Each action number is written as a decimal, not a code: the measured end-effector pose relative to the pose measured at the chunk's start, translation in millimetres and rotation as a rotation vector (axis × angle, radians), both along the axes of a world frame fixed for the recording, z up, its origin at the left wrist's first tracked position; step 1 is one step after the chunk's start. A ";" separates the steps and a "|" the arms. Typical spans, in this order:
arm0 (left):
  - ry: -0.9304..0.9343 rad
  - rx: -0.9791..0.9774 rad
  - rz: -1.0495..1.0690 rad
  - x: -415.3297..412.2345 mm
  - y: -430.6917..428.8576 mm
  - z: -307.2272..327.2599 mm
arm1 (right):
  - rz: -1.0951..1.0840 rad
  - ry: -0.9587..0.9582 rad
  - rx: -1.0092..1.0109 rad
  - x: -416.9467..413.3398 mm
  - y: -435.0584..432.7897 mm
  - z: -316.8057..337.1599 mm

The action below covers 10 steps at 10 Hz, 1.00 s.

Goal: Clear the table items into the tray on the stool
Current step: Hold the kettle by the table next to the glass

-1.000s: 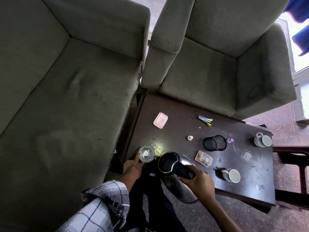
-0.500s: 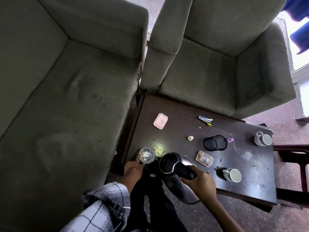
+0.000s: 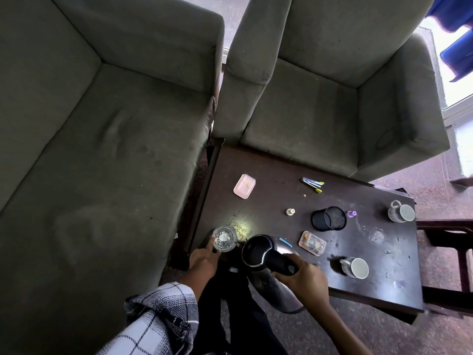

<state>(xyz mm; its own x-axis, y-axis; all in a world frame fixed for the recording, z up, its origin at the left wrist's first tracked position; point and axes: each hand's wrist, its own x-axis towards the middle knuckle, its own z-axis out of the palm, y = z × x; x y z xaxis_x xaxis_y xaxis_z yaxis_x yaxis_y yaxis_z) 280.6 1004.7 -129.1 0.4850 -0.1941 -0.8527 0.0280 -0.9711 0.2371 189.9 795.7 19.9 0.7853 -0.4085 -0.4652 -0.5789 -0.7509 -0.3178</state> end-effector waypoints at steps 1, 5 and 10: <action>-0.056 0.057 -0.217 -0.2 -3.6 10.7 | -0.002 -0.008 -0.001 -0.6 -0.5 -1.9; -0.010 0.178 -0.371 6.6 -9.8 25.9 | 0.006 -0.013 -0.007 -0.5 -2.3 -4.7; -0.018 0.155 -0.312 6.6 -10.8 19.3 | 0.025 -0.014 -0.004 -0.7 -2.9 -9.3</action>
<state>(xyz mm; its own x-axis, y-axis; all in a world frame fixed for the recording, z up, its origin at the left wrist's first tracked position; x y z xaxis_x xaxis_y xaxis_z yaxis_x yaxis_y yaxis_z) 287.2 993.9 -109.8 0.4377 -0.2040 -0.8757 -0.2789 -0.9567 0.0835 189.2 792.8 10.6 0.8015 -0.3906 -0.4528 -0.5556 -0.7664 -0.3223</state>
